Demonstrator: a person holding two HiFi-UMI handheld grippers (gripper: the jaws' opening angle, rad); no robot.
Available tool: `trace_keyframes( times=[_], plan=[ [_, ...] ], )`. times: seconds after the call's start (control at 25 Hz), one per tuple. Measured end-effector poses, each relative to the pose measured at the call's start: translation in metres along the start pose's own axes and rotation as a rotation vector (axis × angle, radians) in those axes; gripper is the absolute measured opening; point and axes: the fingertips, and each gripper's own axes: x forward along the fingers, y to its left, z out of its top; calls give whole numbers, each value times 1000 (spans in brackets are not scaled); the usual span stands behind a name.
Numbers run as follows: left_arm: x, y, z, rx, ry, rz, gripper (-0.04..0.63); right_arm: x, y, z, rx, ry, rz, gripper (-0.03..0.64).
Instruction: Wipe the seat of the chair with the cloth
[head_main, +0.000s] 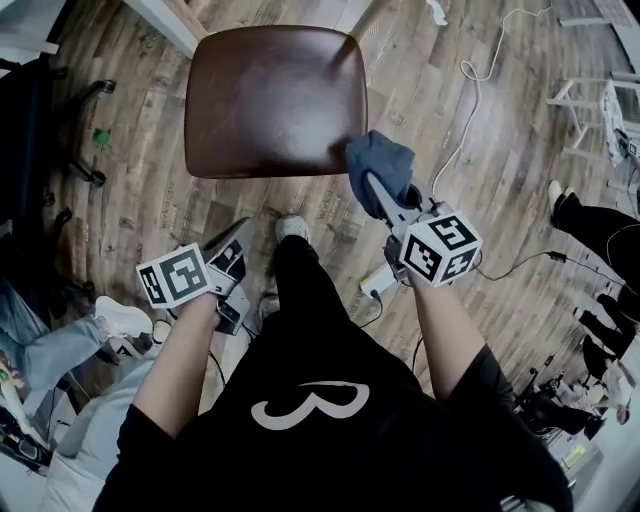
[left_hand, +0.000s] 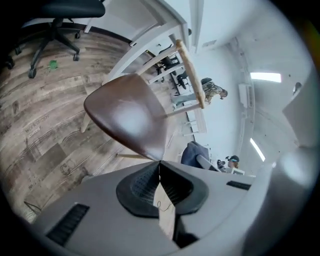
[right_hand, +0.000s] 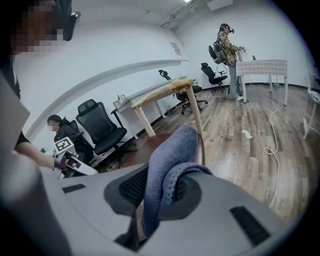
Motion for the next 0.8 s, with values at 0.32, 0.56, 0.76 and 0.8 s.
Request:
trace_keyframes(
  times=[0.32,0.56,0.76,0.8],
  plan=[
    [-114,-114,-41,115,-66,-179,15,-122,152,17,-64,-54,211,51],
    [-219,-182,-73,289,-116,-304,15,-206,255,42,-138,-167,309,51],
    [-280,-229,-106,472,-153,-375,15,-262,320,32,-76,-230,383,51],
    [-291,-237,-117,504,-148,-379,15,-271,331,28,-57,-233,397,51]
  ],
)
